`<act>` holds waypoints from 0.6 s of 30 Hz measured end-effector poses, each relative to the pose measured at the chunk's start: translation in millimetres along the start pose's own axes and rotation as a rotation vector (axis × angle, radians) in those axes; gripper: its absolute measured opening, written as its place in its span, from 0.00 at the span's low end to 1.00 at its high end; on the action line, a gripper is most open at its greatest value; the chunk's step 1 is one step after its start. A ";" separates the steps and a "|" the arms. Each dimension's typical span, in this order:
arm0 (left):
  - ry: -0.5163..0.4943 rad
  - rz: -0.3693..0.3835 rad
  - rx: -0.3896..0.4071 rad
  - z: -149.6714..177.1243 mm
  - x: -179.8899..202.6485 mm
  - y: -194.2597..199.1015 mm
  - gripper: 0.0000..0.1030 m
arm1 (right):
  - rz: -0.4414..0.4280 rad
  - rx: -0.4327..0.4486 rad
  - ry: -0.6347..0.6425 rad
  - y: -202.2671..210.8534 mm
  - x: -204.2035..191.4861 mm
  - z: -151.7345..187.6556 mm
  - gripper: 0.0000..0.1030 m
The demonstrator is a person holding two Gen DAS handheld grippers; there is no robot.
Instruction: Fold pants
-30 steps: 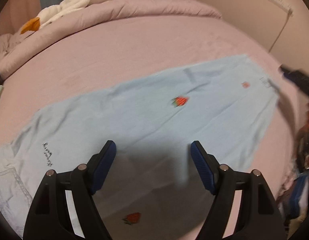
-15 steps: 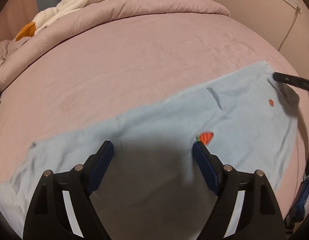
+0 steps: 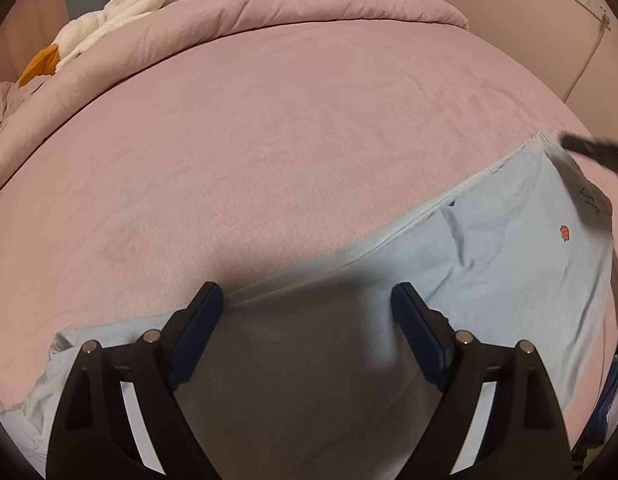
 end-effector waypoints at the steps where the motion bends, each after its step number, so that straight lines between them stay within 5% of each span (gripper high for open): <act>1: 0.000 -0.002 0.000 -0.5 -0.2 -0.2 0.85 | -0.027 0.023 0.021 9.2 -4.1 2.1 0.00; 4: 0.005 -0.015 0.012 1.2 -0.3 1.8 0.85 | -0.032 0.018 0.104 29.5 -13.8 33.5 0.00; 7: 0.002 -0.021 0.020 12.4 -3.9 9.3 0.85 | 0.122 -0.062 0.190 35.1 9.0 76.5 0.00; 10: 0.005 -0.026 0.027 31.0 -13.6 22.5 0.85 | 0.012 0.004 0.027 53.0 36.5 95.2 0.00; 11: 0.023 -0.082 0.119 30.6 -21.0 26.6 0.85 | -0.009 0.018 -0.037 60.5 42.7 97.5 0.00; 13: 0.043 -0.080 0.118 48.5 -30.4 36.6 0.85 | 0.021 0.038 -0.112 74.6 52.9 102.4 0.03; 16: 0.081 -0.067 0.102 69.7 -42.4 52.8 0.82 | 0.000 0.061 -0.242 88.8 64.3 118.5 0.44; 18: 0.130 -0.016 0.086 81.5 -46.1 65.1 0.82 | -0.088 0.107 -0.349 97.7 65.7 128.5 0.47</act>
Point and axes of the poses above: each gripper's, at about its wrist camera, not at the fingertips, and y roughly against the way its jaws point, x to its right, z to its underside, the point moved 8 cm from there along -y, roughly the way its jaws point, and after that the axes turned 12 degrees about y, right-handed, at the moved point
